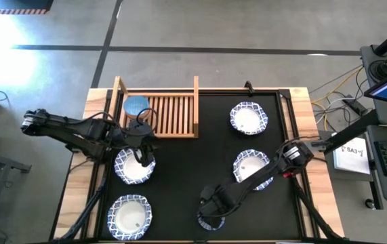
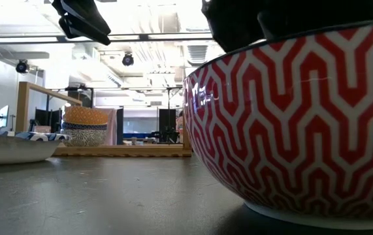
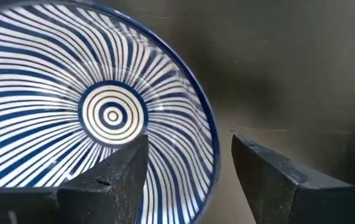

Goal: Place and stack bowls onto a shelf
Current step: Stack the patterned blue bowl on top of the patterned light blue bowl on the shelf

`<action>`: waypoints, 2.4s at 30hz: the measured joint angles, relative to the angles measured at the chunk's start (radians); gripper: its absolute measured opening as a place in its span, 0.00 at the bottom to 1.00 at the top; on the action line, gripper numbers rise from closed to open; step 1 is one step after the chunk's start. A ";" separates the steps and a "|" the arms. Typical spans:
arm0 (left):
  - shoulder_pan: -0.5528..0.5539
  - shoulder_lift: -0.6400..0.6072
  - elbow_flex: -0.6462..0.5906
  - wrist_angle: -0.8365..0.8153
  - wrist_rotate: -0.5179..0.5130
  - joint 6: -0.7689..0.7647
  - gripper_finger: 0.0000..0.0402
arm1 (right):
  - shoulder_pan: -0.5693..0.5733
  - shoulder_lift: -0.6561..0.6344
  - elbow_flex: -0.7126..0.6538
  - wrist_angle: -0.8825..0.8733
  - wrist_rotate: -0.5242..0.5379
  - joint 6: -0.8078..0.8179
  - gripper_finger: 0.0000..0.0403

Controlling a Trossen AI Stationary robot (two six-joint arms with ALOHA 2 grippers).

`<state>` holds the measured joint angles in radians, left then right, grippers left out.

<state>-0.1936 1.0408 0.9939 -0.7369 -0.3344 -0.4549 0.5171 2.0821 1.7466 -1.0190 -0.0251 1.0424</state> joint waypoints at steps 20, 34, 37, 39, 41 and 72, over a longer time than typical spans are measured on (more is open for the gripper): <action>-0.003 0.037 0.000 0.004 0.012 -0.007 0.39 | -0.019 0.007 0.002 0.053 0.024 -0.094 0.04; -0.092 0.094 0.000 0.071 0.017 0.019 0.39 | -0.093 -0.128 -0.001 0.014 0.310 -0.223 0.03; -0.136 0.119 0.000 0.146 -0.046 0.062 0.39 | -0.113 -0.157 -0.001 0.023 0.488 -0.272 0.03; -0.163 0.139 0.000 0.187 -0.099 0.100 0.39 | -0.124 -0.173 -0.001 0.029 0.634 -0.303 0.02; -0.186 0.158 0.000 0.224 -0.172 0.135 0.39 | -0.130 -0.182 -0.001 0.039 0.785 -0.328 0.02; -0.261 0.362 0.006 0.640 -1.014 0.526 0.39 | -0.278 -0.188 0.000 0.155 1.387 -0.423 0.03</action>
<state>-0.4550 1.4028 0.9997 -0.0971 -1.3484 0.0708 0.2394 1.8946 1.7470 -0.8640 1.3621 0.6194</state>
